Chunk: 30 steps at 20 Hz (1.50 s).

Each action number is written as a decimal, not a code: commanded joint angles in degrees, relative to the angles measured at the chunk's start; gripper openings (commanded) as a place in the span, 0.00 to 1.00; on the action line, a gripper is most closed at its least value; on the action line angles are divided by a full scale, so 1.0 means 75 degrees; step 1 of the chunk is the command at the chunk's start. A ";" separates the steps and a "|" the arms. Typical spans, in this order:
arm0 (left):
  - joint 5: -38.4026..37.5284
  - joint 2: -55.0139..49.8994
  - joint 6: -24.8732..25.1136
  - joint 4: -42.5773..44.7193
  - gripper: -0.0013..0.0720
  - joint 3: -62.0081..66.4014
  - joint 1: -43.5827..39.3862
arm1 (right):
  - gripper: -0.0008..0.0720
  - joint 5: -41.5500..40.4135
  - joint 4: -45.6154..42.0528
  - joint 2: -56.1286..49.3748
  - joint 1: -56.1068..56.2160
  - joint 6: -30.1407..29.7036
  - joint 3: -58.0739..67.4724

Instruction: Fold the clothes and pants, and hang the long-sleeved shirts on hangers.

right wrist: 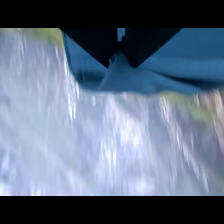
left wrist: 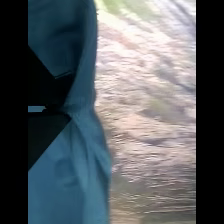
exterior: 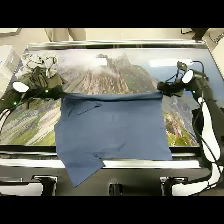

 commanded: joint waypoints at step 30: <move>-0.4403 -0.0379 -0.0682 0.1393 0.04 -0.0099 -0.0207 | 0.06 0.3987 -0.0280 0.0061 -0.0787 -0.0979 -0.0734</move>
